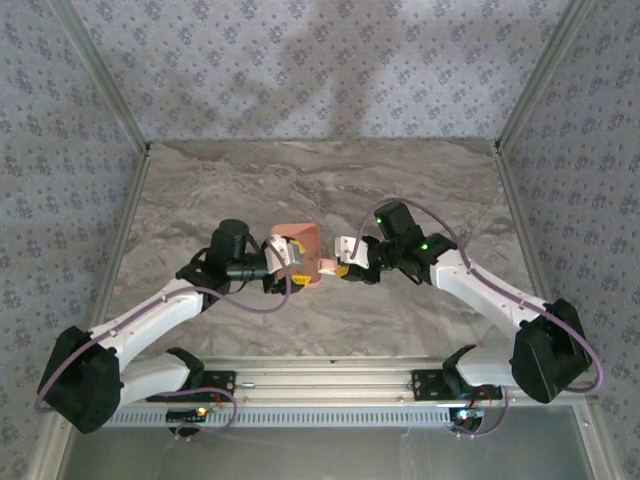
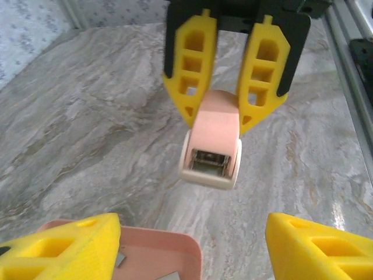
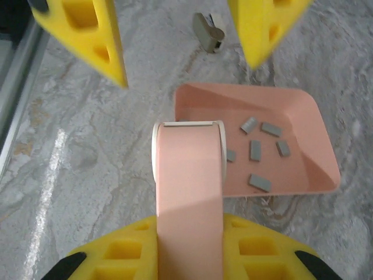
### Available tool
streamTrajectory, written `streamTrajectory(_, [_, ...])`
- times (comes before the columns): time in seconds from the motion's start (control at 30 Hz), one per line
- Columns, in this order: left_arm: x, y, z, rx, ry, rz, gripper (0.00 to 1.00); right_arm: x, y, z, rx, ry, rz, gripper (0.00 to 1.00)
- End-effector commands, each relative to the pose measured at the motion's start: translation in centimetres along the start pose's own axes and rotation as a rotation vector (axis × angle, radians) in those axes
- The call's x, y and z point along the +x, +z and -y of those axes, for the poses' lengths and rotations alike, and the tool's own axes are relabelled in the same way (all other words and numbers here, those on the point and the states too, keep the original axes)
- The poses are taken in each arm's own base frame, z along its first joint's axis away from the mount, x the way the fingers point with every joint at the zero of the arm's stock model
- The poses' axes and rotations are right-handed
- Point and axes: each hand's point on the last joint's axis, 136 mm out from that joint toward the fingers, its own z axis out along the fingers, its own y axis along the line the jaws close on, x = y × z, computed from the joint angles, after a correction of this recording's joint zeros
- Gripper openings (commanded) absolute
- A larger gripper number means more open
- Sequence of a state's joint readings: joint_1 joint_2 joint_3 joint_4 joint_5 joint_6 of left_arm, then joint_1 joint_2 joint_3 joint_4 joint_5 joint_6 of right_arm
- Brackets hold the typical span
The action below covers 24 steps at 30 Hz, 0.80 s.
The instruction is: Load the staples into the stapler
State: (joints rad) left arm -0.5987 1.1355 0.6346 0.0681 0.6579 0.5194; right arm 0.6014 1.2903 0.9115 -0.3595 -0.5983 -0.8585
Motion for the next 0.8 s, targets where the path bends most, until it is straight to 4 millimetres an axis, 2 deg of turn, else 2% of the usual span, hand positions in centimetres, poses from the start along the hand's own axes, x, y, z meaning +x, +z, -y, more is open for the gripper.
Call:
streamTrajectory(0.0, [-1.5,0.5,0.4,0.041,0.092,0.012,0.66,-2.4,-0.1,0.4,-0.012,-0.067,0.06,0.2])
streamTrajectory(0.23, [-1.9,1.8,0.9,0.062,0.124,0.022,0.66,-2.9,0.4,0.2,-0.03,-0.068,0.059,0.2])
streamTrajectory(0.77, [-2.8,2.5,0.3,0.045,0.124,0.032,0.39,-2.9,0.7,0.3,-0.041,-0.062,0.056,0.21])
